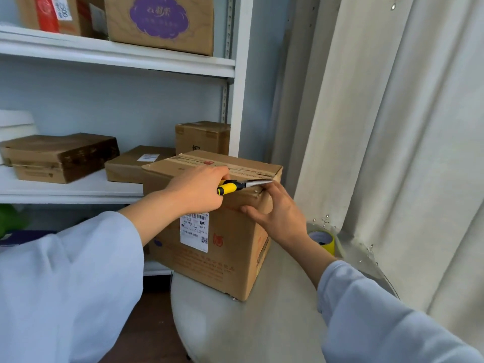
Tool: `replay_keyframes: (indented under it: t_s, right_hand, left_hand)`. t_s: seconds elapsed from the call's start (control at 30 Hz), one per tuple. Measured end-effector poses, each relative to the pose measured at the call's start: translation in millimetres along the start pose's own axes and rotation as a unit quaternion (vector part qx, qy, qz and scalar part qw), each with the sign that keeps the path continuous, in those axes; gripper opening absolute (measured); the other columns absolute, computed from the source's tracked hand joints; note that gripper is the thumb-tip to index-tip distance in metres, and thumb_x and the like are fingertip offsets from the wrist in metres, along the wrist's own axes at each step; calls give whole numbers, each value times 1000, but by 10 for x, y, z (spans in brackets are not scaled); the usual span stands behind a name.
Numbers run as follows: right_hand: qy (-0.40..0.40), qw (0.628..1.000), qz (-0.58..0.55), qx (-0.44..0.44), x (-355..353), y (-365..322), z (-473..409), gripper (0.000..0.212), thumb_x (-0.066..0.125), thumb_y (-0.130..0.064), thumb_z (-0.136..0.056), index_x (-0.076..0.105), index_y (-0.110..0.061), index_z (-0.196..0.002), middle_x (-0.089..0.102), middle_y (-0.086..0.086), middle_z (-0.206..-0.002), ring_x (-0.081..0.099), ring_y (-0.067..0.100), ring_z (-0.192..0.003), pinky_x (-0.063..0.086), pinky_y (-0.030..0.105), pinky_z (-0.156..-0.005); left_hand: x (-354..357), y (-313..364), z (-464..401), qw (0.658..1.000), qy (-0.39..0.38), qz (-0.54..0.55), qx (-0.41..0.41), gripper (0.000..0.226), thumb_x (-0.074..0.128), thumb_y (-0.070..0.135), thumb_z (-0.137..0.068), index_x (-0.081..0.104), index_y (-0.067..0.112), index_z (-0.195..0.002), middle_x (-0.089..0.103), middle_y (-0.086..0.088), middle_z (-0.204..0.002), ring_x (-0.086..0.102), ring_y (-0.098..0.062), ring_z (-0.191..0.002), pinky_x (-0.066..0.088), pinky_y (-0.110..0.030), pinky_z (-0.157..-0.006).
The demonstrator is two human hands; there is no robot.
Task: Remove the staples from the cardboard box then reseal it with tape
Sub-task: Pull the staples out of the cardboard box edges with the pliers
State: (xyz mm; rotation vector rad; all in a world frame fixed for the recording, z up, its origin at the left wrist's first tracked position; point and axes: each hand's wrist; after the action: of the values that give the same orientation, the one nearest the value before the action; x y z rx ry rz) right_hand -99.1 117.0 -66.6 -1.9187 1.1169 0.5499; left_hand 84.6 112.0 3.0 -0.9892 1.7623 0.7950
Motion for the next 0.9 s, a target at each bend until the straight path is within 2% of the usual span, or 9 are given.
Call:
replay_keyframes:
  t_s: [0.13,0.23,0.3,0.53,0.63,0.77,0.9]
  right_hand:
    - [-22,996,-81,18,-220,266,67,71,71,-51,-77,43,-31,-139,43,-8,-147,45,17,-131,43,43,-106]
    - [-35,995,-96,22,-325,372,89,70,73,-52,-75,44,-34,-137,44,-10,-146,46,16,-130,43,46,-106]
    - [-36,994,-101,24,-347,401,90,71,74,-51,-75,45,-34,-137,44,-9,-146,46,16,-130,42,46,-106]
    - [-30,993,-112,21,-333,433,103,70,72,-49,-77,43,-34,-138,43,-9,-146,46,17,-130,43,46,-105]
    - [-32,993,-117,18,-304,439,102,71,70,-54,-77,41,-35,-139,42,-10,-147,45,18,-131,44,49,-104]
    - [-31,992,-123,19,-301,442,110,70,70,-51,-78,41,-33,-139,42,-8,-147,45,19,-130,44,49,-104]
    - [-31,991,-127,21,-293,436,117,69,70,-48,-80,40,-32,-140,41,-7,-148,44,20,-131,44,48,-105]
  left_hand:
    - [-15,0,-44,996,19,-64,53,32,57,19,-85,52,28,-115,54,6,-103,49,-14,-85,31,-25,-54]
    - [-33,53,-99,994,11,-73,83,28,59,30,-87,54,30,-115,51,8,-100,51,-13,-88,43,-28,-65]
    - [-43,93,-140,992,1,-80,102,30,60,34,-87,54,31,-117,53,7,-101,51,-13,-89,44,-28,-69]
    - [-83,133,-195,984,-21,-112,134,40,59,37,-89,51,33,-128,47,4,-97,47,-15,-90,40,-28,-69]
    - [-100,116,-194,980,-15,-131,149,41,57,36,-90,48,36,-131,50,3,-100,51,-16,-92,45,-31,-71]
    - [-113,97,-188,975,-28,-148,165,34,54,38,-92,51,37,-126,56,4,-100,56,-17,-90,50,-34,-72]
    - [-142,121,-174,972,-33,-163,169,31,51,35,-94,50,38,-125,57,3,-100,57,-19,-91,45,-30,-67]
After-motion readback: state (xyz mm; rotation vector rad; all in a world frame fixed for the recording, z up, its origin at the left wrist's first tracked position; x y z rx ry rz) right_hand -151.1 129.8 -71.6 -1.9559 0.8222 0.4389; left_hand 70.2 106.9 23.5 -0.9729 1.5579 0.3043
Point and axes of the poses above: each hand's wrist, its own z-axis away from the middle knuckle, its own x-axis out of the palm, y = z × x
